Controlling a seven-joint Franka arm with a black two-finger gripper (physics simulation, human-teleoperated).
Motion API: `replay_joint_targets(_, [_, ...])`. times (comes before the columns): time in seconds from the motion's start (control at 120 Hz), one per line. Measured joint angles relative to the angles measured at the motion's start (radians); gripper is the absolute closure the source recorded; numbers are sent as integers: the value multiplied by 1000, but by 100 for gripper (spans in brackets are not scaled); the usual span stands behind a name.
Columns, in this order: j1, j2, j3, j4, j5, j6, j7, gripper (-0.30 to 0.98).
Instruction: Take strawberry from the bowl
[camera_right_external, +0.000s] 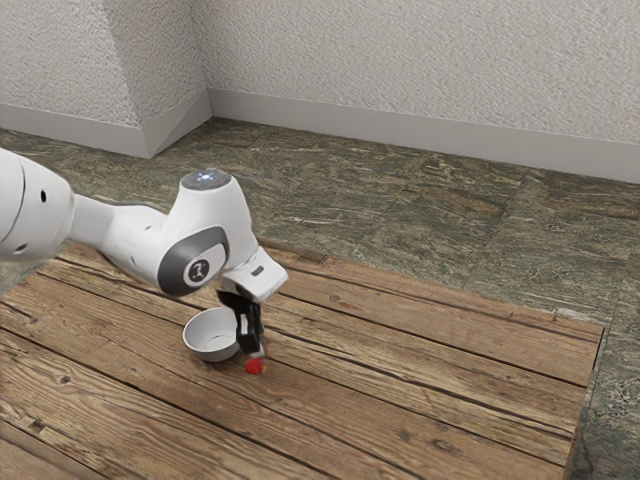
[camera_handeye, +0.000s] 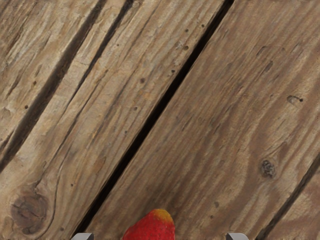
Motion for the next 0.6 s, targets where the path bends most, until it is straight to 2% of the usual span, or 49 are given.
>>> replay_joint_targets(0.133, [-4,-125,3,1,-2,-46,7,20])
replay_joint_targets(0.2, [3,-186,6,63,0,-95,9,15])
replay_joint_targets(0.367, [59,-226,30,450,4,-437,-29,7])
replay_joint_targets(0.475, [73,-265,88,518,5,-635,-72,4])
replay_joint_targets(0.6, [68,-271,106,552,0,-792,-151,2])
